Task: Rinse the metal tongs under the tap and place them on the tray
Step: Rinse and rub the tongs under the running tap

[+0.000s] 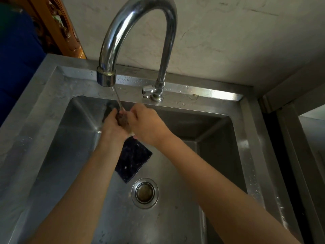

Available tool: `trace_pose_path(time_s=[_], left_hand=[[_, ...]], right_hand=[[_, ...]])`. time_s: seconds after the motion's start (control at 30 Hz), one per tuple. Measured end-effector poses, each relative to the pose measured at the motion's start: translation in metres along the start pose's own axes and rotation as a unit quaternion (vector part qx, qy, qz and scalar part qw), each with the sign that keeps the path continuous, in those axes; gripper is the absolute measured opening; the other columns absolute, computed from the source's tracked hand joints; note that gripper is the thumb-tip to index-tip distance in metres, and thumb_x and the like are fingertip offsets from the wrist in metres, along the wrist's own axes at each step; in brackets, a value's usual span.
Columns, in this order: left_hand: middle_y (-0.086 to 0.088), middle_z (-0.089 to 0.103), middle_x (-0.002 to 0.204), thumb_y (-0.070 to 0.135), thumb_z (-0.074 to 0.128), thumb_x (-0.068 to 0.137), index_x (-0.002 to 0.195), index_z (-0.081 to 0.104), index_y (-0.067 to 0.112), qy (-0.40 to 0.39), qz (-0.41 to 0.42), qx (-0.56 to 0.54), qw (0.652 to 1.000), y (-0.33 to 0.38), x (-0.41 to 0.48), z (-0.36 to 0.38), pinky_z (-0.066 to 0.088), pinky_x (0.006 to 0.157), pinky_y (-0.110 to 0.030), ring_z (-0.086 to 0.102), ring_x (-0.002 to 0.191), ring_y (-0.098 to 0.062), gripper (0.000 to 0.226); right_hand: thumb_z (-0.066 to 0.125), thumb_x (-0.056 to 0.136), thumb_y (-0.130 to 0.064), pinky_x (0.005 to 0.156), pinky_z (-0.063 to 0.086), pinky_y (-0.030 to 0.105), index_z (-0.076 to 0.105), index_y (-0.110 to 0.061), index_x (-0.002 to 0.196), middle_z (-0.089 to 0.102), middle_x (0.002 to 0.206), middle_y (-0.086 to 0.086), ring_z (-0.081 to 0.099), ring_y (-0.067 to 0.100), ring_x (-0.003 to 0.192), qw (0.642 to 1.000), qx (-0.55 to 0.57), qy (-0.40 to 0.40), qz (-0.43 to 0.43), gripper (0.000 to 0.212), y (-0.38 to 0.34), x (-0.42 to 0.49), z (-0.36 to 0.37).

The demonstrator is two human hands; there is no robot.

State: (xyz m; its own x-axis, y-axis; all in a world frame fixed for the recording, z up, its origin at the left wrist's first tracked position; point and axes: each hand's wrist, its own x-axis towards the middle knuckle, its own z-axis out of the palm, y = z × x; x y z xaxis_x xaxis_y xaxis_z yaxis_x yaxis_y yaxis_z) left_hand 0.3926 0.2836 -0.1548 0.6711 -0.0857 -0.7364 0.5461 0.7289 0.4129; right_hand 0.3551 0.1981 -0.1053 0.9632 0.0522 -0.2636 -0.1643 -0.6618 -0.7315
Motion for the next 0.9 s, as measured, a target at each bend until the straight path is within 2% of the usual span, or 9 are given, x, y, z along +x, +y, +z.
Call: trace_pose_path(time_s=[0.03, 0.1, 0.2, 0.27, 0.37, 0.47, 0.57, 0.73, 0.9], left_hand=[[0.002, 0.061, 0.052, 0.025, 0.041, 0.099, 0.078, 0.053, 0.011, 0.008, -0.044, -0.075, 0.996, -0.001, 0.002, 0.0, 0.043, 0.032, -0.017, 0.056, 0.033, -0.008, 0.028], [0.002, 0.055, 0.046, 0.031, 0.048, 0.096, 0.075, 0.054, 0.013, 0.019, -0.055, -0.098, 0.994, -0.006, 0.004, -0.003, 0.044, 0.034, -0.016, 0.053, 0.032, -0.009, 0.028], [0.003, 0.05, 0.039, 0.029, 0.055, 0.092, 0.071, 0.052, 0.011, 0.021, -0.029, -0.105, 0.994, -0.017, -0.001, 0.003, 0.042, 0.035, -0.013, 0.048, 0.028, -0.007, 0.028], [0.003, 0.049, 0.038, 0.026, 0.055, 0.092, 0.069, 0.05, 0.011, 0.015, -0.021, -0.104, 0.994, -0.022, -0.006, 0.008, 0.042, 0.035, -0.013, 0.046, 0.028, -0.007, 0.029], [0.004, 0.047, 0.037, 0.018, 0.055, 0.092, 0.065, 0.048, 0.012, 0.042, 0.018, -0.105, 0.993, -0.028, -0.008, 0.01, 0.042, 0.036, -0.014, 0.045, 0.029, -0.007, 0.029], [0.005, 0.045, 0.037, 0.011, 0.053, 0.09, 0.064, 0.045, 0.014, 0.061, 0.06, -0.093, 0.992, -0.026, -0.012, 0.009, 0.042, 0.038, -0.015, 0.043, 0.031, -0.006, 0.027], [0.006, 0.047, 0.039, 0.012, 0.056, 0.088, 0.069, 0.047, 0.014, 0.049, 0.092, -0.069, 0.992, -0.021, -0.015, 0.007, 0.045, 0.041, -0.017, 0.046, 0.034, -0.007, 0.022], [0.004, 0.047, 0.056, 0.014, 0.059, 0.089, 0.073, 0.048, 0.013, -0.009, 0.109, -0.012, 0.994, -0.024, -0.017, 0.012, 0.044, 0.043, -0.018, 0.046, 0.042, -0.006, 0.019], [0.006, 0.046, 0.053, 0.014, 0.059, 0.089, 0.094, 0.048, 0.013, -0.052, 0.132, 0.043, 0.989, -0.032, -0.019, 0.01, 0.041, 0.039, -0.019, 0.043, 0.039, -0.005, 0.012]], right_hand=[[0.038, 0.098, -0.034, 0.076, 0.05, 0.036, 0.054, -0.006, 0.1, 0.064, 0.102, 0.014, 0.062, 0.028, 0.091, 0.999, 0.043, 0.01, 0.024, 0.032, 0.007, -0.003, -0.004], [0.034, 0.097, -0.042, 0.084, 0.053, 0.04, 0.054, -0.008, 0.107, 0.065, 0.099, 0.009, 0.063, 0.022, 0.089, 0.992, 0.087, 0.056, 0.067, 0.041, 0.023, -0.002, -0.015], [0.03, 0.099, -0.038, 0.083, 0.054, 0.043, 0.058, -0.009, 0.092, 0.063, 0.081, 0.003, 0.061, 0.018, 0.076, 0.977, 0.129, 0.133, 0.105, 0.041, 0.037, 0.009, -0.027], [0.031, 0.1, -0.035, 0.082, 0.054, 0.045, 0.056, -0.014, 0.083, 0.06, 0.075, 0.0, 0.058, 0.016, 0.071, 0.975, 0.134, 0.142, 0.109, 0.036, 0.04, 0.017, -0.027], [0.042, 0.097, -0.028, 0.076, 0.056, 0.045, 0.057, -0.01, 0.097, 0.062, 0.08, 0.005, 0.062, 0.02, 0.072, 0.98, 0.082, 0.163, 0.076, 0.023, 0.039, 0.024, -0.024], [0.05, 0.094, -0.024, 0.071, 0.054, 0.034, 0.055, -0.011, 0.109, 0.064, 0.09, 0.006, 0.062, 0.019, 0.077, 0.982, 0.009, 0.187, -0.006, 0.02, 0.037, 0.031, -0.027], [0.054, 0.093, -0.023, 0.067, 0.046, 0.028, 0.061, -0.009, 0.104, 0.062, 0.084, 0.005, 0.055, 0.012, 0.069, 0.986, -0.003, 0.164, -0.032, 0.019, 0.033, 0.04, -0.031], [0.059, 0.09, -0.02, 0.071, 0.052, 0.029, 0.067, -0.004, 0.097, 0.069, 0.085, 0.01, 0.06, 0.015, 0.07, 0.981, 0.019, 0.184, -0.051, 0.019, 0.037, 0.042, -0.028], [0.06, 0.09, -0.024, 0.072, 0.055, 0.027, 0.066, -0.009, 0.104, 0.071, 0.09, 0.009, 0.064, 0.015, 0.078, 0.976, 0.057, 0.201, -0.06, 0.021, 0.053, 0.037, -0.017]])
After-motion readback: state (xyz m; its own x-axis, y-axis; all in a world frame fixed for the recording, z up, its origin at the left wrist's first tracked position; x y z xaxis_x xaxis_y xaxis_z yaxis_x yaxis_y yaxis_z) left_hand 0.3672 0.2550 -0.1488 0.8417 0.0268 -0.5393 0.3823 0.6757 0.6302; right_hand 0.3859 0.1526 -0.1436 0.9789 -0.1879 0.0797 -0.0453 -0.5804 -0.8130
